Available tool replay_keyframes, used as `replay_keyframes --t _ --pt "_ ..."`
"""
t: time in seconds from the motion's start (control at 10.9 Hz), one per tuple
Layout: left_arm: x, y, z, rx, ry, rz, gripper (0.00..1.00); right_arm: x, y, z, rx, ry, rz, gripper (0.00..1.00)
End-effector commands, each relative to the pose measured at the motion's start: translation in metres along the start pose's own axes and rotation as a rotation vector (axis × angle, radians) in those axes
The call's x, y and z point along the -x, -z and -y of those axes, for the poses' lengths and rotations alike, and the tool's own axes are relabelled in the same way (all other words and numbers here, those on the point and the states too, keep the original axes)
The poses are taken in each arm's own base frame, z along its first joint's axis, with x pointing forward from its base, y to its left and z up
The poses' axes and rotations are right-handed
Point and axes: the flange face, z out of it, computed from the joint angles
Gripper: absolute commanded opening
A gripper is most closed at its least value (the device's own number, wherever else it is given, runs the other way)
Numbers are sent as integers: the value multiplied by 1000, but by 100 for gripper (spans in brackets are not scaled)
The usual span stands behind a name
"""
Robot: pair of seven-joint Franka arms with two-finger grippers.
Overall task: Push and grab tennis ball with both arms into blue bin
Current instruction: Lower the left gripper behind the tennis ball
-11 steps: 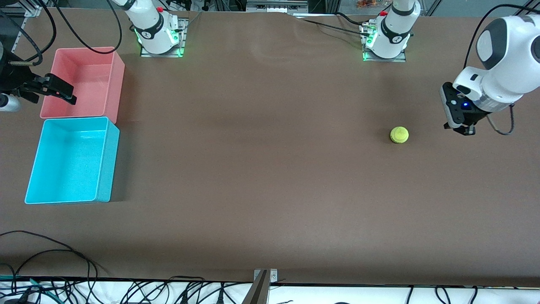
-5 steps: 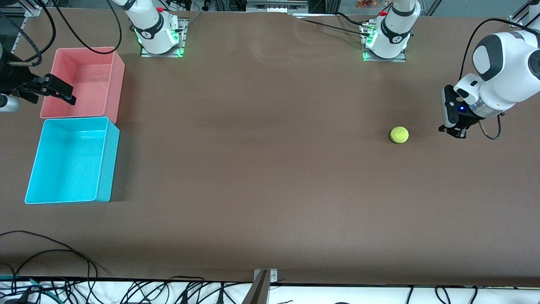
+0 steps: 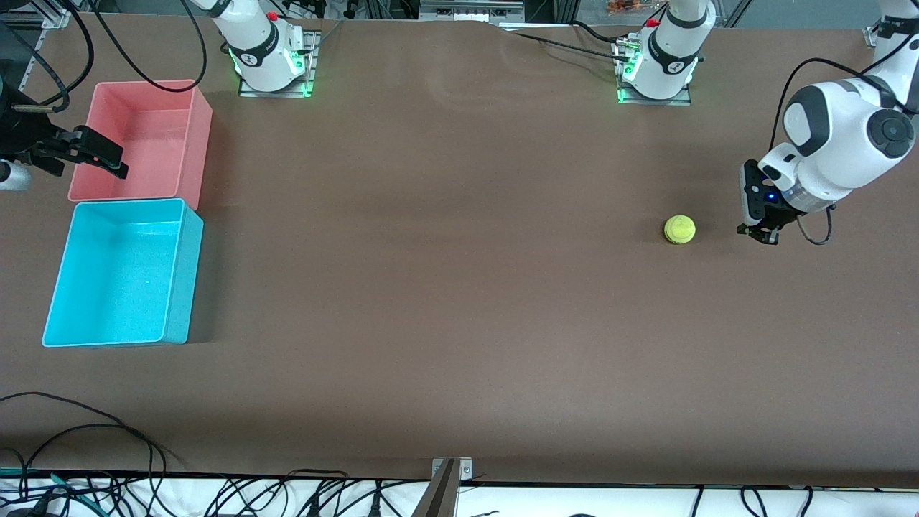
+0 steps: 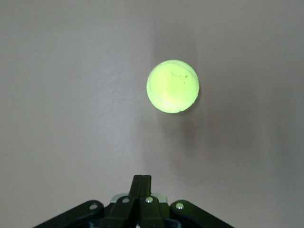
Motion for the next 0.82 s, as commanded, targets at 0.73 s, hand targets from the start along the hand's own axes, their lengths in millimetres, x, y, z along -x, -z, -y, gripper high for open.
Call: replay_keyframes --t 0.73 --pt "41 -87 -37 3 82 -14 0 -2 -3 -6 15 -16 22 100"
